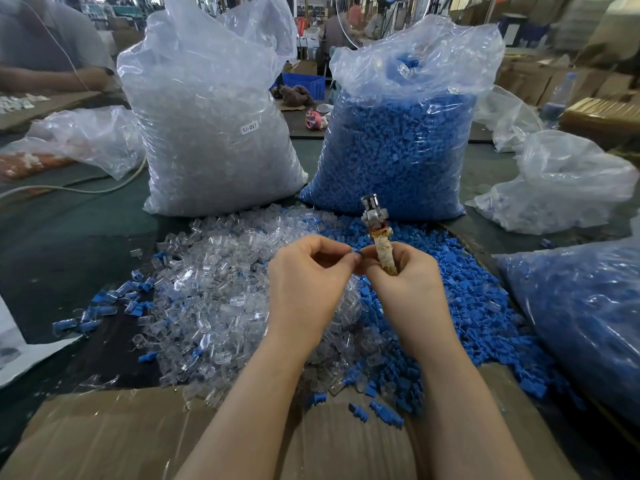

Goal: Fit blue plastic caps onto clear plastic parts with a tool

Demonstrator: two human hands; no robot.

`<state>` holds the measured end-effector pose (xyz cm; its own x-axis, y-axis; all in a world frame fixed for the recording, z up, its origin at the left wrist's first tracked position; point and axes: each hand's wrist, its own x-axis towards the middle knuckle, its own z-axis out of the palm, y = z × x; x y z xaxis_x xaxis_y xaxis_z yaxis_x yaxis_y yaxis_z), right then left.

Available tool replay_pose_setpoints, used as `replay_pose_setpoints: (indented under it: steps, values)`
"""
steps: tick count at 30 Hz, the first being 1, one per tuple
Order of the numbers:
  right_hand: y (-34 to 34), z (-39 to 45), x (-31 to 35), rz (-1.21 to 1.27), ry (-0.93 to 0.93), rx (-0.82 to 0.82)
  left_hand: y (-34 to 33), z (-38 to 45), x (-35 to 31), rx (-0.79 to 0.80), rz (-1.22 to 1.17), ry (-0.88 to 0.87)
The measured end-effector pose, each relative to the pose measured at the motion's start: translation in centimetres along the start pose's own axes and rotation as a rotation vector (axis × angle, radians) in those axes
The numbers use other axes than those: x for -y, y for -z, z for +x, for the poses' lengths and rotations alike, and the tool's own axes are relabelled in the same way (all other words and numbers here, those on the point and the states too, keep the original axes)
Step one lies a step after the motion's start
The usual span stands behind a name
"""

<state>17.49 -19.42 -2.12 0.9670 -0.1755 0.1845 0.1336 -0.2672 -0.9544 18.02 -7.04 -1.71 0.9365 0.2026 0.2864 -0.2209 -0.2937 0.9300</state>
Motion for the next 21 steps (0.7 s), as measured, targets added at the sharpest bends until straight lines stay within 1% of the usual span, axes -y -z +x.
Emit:
replay_pose_setpoints:
  steps: [3,7,12,16,21]
  values:
    - [0.2,0.0,0.1,-0.003,-0.017,0.057,0.1,0.1,0.1,-0.014,-0.023,0.022]
    - [1.0,0.2,-0.4,-0.090,-0.029,0.155,0.5,0.4,0.2,0.001,-0.211,0.122]
    - [1.4,0.1,-0.5,-0.149,-0.050,0.289,1.1,0.8,0.2,0.003,-0.369,0.143]
    - [1.4,0.1,-0.5,-0.194,-0.019,0.357,1.2,0.9,0.3,0.019,-0.405,0.131]
    - [1.4,0.2,-0.8,-0.258,0.012,0.372,1.5,1.2,0.6,0.040,-0.418,0.113]
